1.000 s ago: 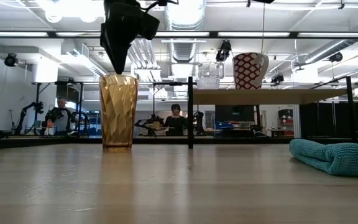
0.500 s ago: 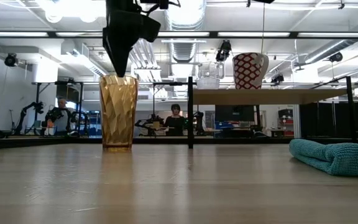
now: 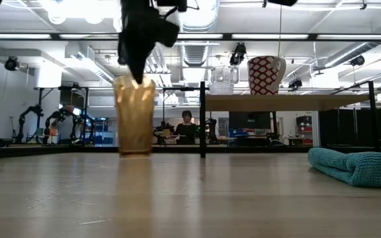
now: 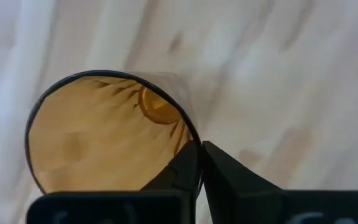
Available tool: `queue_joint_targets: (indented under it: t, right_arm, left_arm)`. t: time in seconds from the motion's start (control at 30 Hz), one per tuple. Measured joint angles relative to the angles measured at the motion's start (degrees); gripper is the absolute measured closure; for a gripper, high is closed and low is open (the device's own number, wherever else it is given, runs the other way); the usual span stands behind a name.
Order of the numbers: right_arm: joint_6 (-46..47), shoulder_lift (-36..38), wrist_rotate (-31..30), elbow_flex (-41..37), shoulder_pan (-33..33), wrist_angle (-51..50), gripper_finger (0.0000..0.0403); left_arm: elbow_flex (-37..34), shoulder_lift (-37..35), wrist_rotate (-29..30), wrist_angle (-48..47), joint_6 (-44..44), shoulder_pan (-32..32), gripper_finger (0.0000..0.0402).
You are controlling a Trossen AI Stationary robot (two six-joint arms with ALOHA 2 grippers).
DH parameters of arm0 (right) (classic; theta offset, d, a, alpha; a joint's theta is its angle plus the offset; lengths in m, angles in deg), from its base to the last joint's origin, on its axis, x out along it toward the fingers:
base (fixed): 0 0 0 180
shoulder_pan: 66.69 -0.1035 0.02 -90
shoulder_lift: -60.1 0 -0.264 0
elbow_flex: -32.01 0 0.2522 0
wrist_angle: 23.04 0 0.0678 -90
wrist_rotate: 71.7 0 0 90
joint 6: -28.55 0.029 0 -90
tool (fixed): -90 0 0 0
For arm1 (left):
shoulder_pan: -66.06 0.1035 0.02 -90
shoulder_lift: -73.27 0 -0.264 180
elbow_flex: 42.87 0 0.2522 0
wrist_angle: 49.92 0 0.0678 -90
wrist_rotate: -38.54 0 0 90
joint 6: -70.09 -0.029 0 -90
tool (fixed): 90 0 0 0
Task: Stack small to large cups/mugs on shelf
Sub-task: Put the brown cup on the shelf
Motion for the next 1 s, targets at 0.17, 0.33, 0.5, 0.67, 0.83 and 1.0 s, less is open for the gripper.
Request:
queue_joint_targets:
  t: [0.17, 0.33, 0.5, 0.67, 0.83, 1.0]
  right_arm:
    - [-4.71, 0.56, -0.07, 0.00, 0.00, -9.05, 0.0273]
    - [-14.13, 1.24, -2.21, 0.00, 0.00, -11.43, 0.0273]
    - [-27.89, 1.26, -3.89, 0.00, 0.02, -11.35, 0.0273]
    - [-36.54, 0.83, -4.56, -0.02, 0.02, -10.28, 0.0273]
    - [-41.08, -1.23, -3.94, -0.04, 0.00, -3.88, 0.0273]
    - [-44.37, -5.40, -4.06, -0.06, 0.06, -2.98, 0.0270]
  left_arm:
    - [3.14, -0.30, -5.70, 8.60, 0.26, -1.40, 0.0400]
    - [3.93, -0.24, -11.71, 20.29, -4.32, -4.63, 0.0401]
    - [3.71, 0.34, -13.89, 23.68, -19.51, -9.59, 0.0401]
    - [3.33, 0.55, -13.48, 24.17, -27.29, -10.00, 0.0401]
    - [3.89, 0.55, -13.47, 25.66, -28.26, -8.06, 0.0401]
    - [3.89, 0.55, -13.31, 26.84, -28.26, -7.75, 0.0401]
